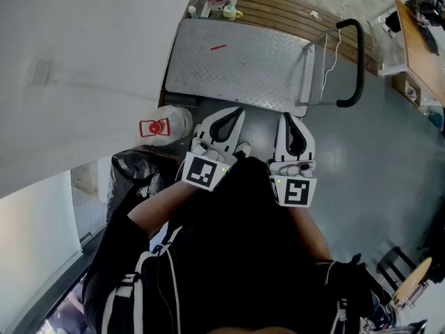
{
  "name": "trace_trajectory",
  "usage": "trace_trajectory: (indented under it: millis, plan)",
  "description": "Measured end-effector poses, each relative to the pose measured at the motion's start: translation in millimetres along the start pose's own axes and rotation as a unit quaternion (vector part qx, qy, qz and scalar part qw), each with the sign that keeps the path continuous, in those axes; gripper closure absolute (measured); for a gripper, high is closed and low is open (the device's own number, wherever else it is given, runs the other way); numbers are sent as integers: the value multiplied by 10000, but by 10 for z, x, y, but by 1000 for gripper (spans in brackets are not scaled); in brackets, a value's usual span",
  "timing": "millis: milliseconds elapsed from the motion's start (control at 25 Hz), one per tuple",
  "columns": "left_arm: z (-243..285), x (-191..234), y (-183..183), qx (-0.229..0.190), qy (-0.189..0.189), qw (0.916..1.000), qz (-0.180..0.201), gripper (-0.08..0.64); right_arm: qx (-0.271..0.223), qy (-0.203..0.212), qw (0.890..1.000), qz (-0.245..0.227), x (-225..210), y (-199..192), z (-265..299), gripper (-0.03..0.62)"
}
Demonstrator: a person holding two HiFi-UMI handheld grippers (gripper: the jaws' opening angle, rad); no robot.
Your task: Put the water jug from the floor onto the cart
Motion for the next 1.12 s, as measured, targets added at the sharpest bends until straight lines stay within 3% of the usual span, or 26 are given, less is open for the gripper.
trace_trajectory:
  millis: [160, 280, 400, 680, 800, 960, 1120]
  plan:
    - [3, -29, -21, 35, -3, 10000, 39, 541, 36, 74, 10000, -26, 1, -20, 10, 574]
    - [-93, -64, -102, 128, 55, 9999, 56, 541, 503, 239, 9984, 96, 52, -228, 2, 572]
    - [-232, 6, -252, 360, 265, 9990, -92, 541, 714, 327, 9965, 290, 98, -375, -6, 572]
    - [-509, 328, -427, 467, 437, 9963, -575, 541, 627, 322, 9972, 263, 323, -409, 77, 572]
    - [-671, 476, -691, 791, 374, 9943, -610, 541, 524, 300, 9981, 117, 475, -379, 125, 572]
    - [-940, 636, -1056, 1293, 174, 9913, -161, 540, 597, 316, 9977, 98, 725, -430, 320, 572]
    - [-1265, 1123, -1518, 1818, 387, 9790, -836, 540, 742, 513, 9959, 84, 1137, -505, 593, 572]
Point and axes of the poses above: the fingertips, and each gripper's own axes: z forward along the fingers, x to its left, y out of its top, the point moved 4 cm from there along -z, backward along the fingers, and after that the axes turned 11 degrees about z, right-handed, at the moved point
